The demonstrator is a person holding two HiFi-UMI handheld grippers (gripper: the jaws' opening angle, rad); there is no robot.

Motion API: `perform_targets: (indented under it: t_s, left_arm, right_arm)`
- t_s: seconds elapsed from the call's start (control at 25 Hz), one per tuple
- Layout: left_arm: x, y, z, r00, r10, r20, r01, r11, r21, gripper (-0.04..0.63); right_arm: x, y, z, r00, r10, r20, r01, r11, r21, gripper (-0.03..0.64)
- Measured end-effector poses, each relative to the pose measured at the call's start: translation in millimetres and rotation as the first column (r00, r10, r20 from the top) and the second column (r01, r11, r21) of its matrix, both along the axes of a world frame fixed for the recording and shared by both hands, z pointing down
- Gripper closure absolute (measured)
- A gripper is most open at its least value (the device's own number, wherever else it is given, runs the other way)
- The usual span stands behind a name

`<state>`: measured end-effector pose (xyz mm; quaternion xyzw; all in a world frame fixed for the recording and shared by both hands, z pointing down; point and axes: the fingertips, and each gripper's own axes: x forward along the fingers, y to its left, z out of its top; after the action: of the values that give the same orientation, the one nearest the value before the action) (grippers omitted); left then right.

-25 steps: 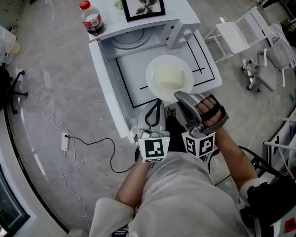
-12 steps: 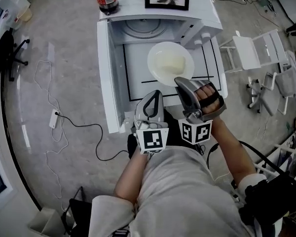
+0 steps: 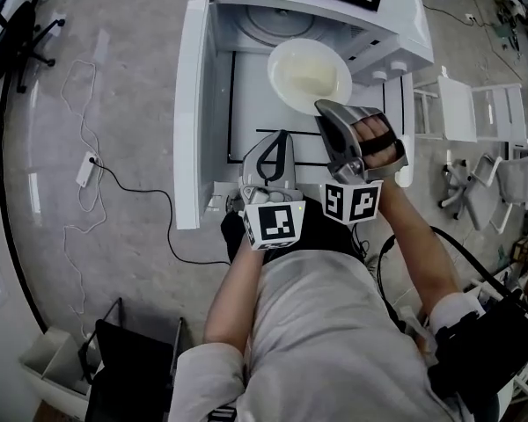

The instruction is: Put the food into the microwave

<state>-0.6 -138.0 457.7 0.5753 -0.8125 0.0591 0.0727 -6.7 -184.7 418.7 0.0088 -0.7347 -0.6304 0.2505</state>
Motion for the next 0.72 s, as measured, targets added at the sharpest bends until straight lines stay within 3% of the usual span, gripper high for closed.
perform_targets:
  t_s: [0.72]
  left_arm:
    - [-56.5,-28.4,32.0,0.995,-0.105,0.004,0.105,0.993,-0.05,0.589]
  right_arm:
    - [-53.5,-46.0,44.1,0.998,-0.024,-0.062,0.024,1.0,-0.005,0.597]
